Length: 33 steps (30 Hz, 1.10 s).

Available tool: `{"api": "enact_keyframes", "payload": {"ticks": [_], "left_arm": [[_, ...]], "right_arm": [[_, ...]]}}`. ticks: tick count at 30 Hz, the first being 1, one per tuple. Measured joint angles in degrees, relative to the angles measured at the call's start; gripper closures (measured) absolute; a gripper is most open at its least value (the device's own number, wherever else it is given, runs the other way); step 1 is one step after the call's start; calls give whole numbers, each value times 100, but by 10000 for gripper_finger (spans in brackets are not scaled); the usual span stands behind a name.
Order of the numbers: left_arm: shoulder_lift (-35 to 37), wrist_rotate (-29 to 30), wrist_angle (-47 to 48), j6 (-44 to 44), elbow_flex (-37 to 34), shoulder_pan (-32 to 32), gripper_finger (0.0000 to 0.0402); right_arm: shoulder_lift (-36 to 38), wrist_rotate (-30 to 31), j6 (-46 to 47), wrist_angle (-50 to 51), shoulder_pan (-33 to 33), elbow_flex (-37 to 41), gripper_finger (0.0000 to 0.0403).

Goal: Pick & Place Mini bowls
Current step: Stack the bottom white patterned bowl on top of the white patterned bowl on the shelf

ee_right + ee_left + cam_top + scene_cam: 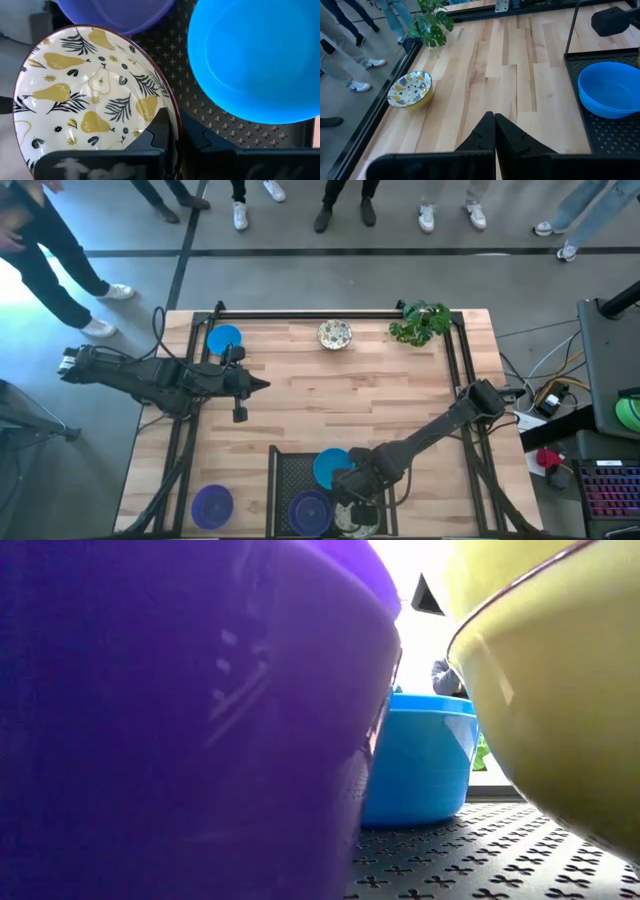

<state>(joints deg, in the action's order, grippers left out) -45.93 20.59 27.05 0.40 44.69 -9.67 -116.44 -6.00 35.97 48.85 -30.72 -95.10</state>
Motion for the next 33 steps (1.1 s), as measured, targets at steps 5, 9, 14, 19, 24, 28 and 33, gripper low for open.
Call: {"api": "enact_keyframes", "payload": {"ticks": [5, 9, 14, 19, 24, 28, 33], "left_arm": [[-1, -17, 1, 2, 0, -1, 402], [-1, -353, 1, 228, 0, 2, 402], [-1, -1142, -2, 406, 0, -2, 402], [0, -1219, -2, 402, 0, -2, 402], [0, -1221, -4, 402, 0, -2, 402], [-1, -1221, -4, 400, 0, -2, 402], [0, -1221, -4, 398, 0, -2, 402]], "right_arm": [[0, 16, 11, -23, -2, 111, 391], [0, 13, 29, -63, -2, 202, 391], [0, 13, 31, -157, -2, 258, 391], [0, 11, 37, -181, -4, 310, 391], [2, 2, 42, -191, -2, 353, 391], [2, 0, 39, -195, -2, 353, 390], [2, 0, 46, -222, -4, 355, 390]]}}
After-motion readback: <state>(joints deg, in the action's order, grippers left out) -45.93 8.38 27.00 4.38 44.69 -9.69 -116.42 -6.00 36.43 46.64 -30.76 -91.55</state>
